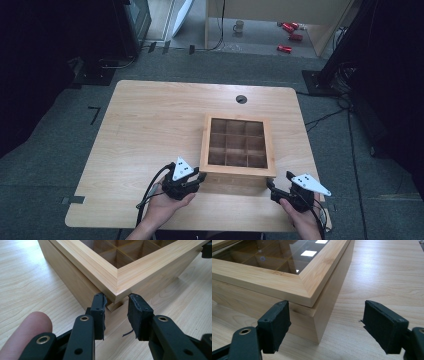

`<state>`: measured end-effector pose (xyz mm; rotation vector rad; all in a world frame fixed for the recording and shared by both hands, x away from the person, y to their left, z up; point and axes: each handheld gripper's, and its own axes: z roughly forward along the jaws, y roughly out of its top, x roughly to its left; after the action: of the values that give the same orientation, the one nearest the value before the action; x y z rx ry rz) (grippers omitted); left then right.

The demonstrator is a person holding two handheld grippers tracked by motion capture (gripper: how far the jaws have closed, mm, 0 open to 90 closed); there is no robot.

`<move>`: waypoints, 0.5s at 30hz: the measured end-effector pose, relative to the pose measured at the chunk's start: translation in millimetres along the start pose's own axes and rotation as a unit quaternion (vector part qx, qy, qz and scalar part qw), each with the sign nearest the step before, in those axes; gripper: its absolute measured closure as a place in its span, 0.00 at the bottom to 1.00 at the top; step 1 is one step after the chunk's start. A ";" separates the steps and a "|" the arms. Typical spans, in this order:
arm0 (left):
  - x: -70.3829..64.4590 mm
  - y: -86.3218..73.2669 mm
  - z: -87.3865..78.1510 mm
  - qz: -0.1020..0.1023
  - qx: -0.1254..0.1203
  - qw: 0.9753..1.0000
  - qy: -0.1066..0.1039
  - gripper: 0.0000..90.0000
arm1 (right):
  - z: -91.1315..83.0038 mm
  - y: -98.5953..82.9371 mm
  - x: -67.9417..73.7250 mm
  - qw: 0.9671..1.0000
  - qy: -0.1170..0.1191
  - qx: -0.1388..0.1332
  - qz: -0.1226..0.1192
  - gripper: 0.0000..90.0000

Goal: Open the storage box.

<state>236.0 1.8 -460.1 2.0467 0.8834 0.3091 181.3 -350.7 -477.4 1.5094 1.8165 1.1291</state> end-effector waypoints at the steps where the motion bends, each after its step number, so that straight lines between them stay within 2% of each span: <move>1: 0.0 0.1 -0.2 0.000 0.000 1.000 0.000 0.75 | 0.3 0.1 0.5 1.000 -0.001 0.000 -0.001 0.25; 9: 0.6 -1.1 -0.7 -0.002 -0.008 1.000 -0.001 0.75 | 0.3 0.9 3.7 1.000 -0.010 -0.007 -0.008 0.28; 12: 2.0 -3.6 -1.2 -0.002 -0.012 1.000 0.006 0.70 | 0.5 1.0 4.0 1.000 -0.011 -0.005 -0.010 0.28; 13: 4.2 -5.4 -2.3 -0.006 -0.012 1.000 0.006 0.64 | 0.5 1.2 4.2 1.000 -0.012 -0.004 -0.011 0.28; 15: 5.5 -6.7 -3.2 -0.008 -0.012 1.000 0.004 0.62 | 0.4 1.4 4.1 1.000 -0.012 -0.004 -0.011 0.28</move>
<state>235.1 10.1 -464.0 2.0167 0.8955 0.3180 181.4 -346.6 -476.0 1.4885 1.8057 1.1037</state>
